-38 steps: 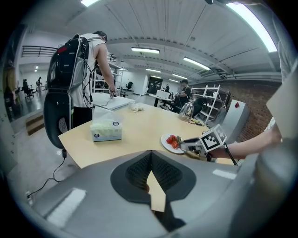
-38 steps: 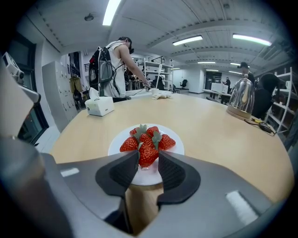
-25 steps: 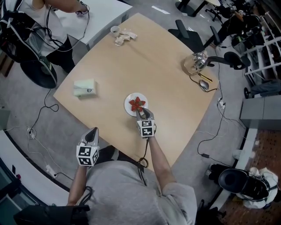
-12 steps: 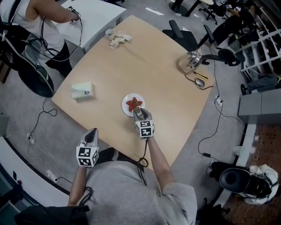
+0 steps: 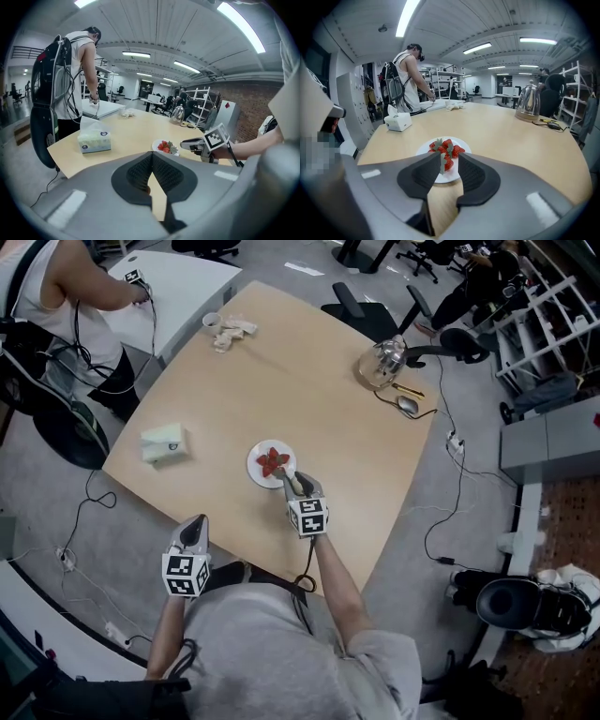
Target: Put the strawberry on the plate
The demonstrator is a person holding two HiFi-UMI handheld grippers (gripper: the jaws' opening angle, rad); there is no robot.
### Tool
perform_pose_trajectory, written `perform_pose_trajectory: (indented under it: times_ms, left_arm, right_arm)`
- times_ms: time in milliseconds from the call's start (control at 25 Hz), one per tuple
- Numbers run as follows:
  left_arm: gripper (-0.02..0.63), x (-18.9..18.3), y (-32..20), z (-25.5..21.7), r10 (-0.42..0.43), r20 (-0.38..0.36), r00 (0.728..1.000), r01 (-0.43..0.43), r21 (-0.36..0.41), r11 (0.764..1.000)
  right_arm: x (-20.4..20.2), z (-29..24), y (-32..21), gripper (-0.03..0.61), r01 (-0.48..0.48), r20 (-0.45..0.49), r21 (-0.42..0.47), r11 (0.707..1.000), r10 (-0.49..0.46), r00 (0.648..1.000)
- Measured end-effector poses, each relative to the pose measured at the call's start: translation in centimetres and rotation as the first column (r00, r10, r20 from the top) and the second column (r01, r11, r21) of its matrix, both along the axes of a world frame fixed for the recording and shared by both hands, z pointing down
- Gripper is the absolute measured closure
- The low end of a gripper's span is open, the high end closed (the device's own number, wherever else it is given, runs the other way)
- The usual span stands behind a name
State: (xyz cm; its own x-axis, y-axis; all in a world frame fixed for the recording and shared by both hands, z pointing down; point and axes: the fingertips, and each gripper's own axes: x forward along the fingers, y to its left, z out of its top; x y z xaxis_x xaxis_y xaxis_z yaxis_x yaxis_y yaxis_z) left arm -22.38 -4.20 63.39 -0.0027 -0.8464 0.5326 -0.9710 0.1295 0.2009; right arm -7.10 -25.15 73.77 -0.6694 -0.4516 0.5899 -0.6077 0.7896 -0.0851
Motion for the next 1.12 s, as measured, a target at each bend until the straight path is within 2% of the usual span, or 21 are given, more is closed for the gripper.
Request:
perform_pose_trajectory:
  times_ms: [320, 520, 920, 1120]
  left_arm:
    - [0.595, 2.0, -1.5, -1.3, 0.092, 0.011, 0.996, -0.092, 0.045, 0.995]
    - [0.595, 4.1, -2.4, -2.7, 0.167, 0.018, 0.986, -0.168, 0.071, 0.983]
    - [0.595, 7.7, -4.7, -3.8, 0.305, 0.022, 0.952, -0.305, 0.118, 0.945]
    - [0.595, 9.5, -5.4, -5.1, 0.376, 0.037, 0.926, -0.377, 0.146, 0.915]
  right_arm:
    - [3.6, -3.8, 0.1, 0.539, -0.11, 0.061, 0.065, 0.992, 0.106, 0.992]
    - [6.9, -6.6, 0.6, 0.561, -0.187, 0.098, 0.109, 0.976, 0.177, 0.979]
    - [12.8, -10.1, 3.1, 0.571, -0.354, 0.175, 0.134, 0.925, 0.33, 0.928]
    - [15.1, -11.7, 4.6, 0.571, -0.418, 0.2, 0.154, 0.895, 0.386, 0.901]
